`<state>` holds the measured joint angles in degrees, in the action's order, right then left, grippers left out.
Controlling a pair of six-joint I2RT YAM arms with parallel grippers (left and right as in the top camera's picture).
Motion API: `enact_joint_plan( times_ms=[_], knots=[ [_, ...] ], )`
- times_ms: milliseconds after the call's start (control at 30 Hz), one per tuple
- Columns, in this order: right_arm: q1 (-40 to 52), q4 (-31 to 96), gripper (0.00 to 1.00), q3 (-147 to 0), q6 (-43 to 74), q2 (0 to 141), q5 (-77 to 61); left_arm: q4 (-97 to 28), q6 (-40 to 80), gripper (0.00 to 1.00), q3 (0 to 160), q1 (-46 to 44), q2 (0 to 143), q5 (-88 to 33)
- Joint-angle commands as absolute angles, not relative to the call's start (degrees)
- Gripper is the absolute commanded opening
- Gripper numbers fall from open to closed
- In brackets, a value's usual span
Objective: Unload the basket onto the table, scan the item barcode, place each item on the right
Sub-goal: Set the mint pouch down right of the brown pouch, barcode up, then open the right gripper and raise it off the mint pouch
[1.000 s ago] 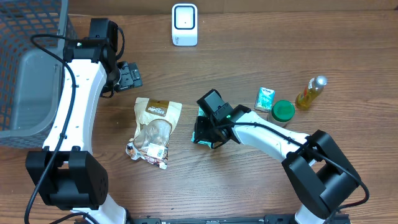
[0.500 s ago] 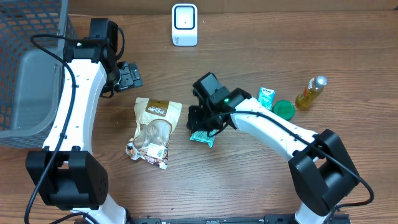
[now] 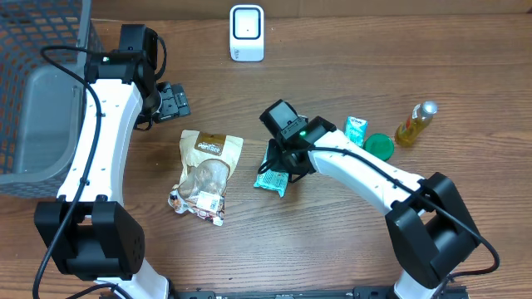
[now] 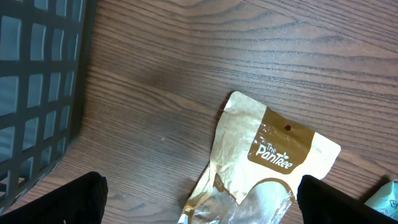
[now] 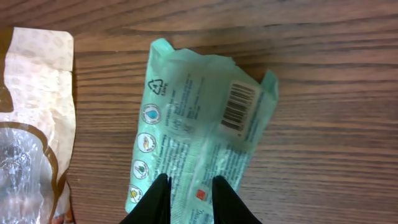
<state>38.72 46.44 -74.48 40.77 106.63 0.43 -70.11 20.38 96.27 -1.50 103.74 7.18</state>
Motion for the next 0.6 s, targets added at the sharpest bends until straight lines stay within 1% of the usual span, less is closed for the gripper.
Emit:
enact_joint_plan(
  times_ms=[0,167,333,433,567],
  knots=[
    [39.4,45.5,0.20,-73.4,42.0,106.7,2.1,-70.0,19.7,1.00,97.2,-1.9,103.8,7.9],
    [39.4,45.1,0.20,-72.4,42.3,106.8,3.2,-70.1,19.7,1.00,97.2,-1.9,103.8,7.9],
    [39.4,44.1,0.27,-72.4,42.7,110.0,2.6,-70.1,19.7,1.00,97.2,-1.9,103.8,7.9],
    [39.4,44.0,0.26,-72.4,42.7,114.3,0.6,-70.0,19.7,1.00,97.2,-1.9,103.8,7.9],
    [38.9,44.2,0.27,-72.9,42.6,114.8,-0.8,-70.0,19.7,1.00,97.2,-1.9,103.8,7.9]
  ],
)
